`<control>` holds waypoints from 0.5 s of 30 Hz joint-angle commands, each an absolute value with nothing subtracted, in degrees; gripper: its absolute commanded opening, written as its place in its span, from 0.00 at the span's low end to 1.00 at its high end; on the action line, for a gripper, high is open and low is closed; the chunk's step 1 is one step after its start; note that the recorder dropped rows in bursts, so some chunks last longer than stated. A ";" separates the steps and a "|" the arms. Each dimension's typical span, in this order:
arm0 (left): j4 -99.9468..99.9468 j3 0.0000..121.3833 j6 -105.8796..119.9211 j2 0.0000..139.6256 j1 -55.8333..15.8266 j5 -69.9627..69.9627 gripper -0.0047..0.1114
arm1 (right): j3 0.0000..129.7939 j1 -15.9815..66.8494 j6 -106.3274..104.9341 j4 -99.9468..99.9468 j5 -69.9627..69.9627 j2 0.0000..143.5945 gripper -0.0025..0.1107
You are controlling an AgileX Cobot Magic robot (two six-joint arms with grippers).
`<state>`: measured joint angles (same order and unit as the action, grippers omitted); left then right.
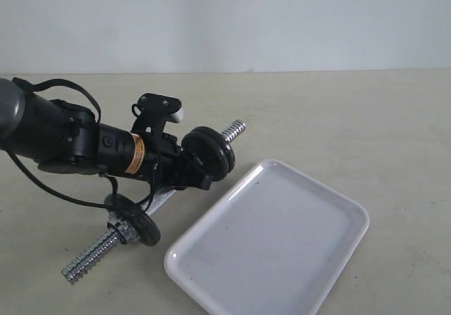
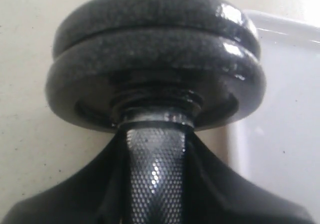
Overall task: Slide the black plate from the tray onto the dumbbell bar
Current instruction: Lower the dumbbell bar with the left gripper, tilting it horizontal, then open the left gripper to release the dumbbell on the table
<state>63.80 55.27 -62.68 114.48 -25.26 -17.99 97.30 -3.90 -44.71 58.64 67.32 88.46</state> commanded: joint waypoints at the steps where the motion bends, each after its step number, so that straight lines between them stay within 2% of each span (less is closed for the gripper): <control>1: 62.59 57.06 -64.31 112.37 -25.41 -42.51 0.29 | 97.58 -3.97 -45.07 58.76 67.32 88.14 0.94; 4: 62.59 57.06 -64.72 112.37 -25.41 -41.62 0.37 | 97.58 -3.97 -45.07 58.76 67.32 88.14 0.94; 15: 62.73 57.06 -64.72 112.37 -25.41 -41.47 0.37 | 97.58 -3.97 -45.08 58.76 67.15 88.14 0.94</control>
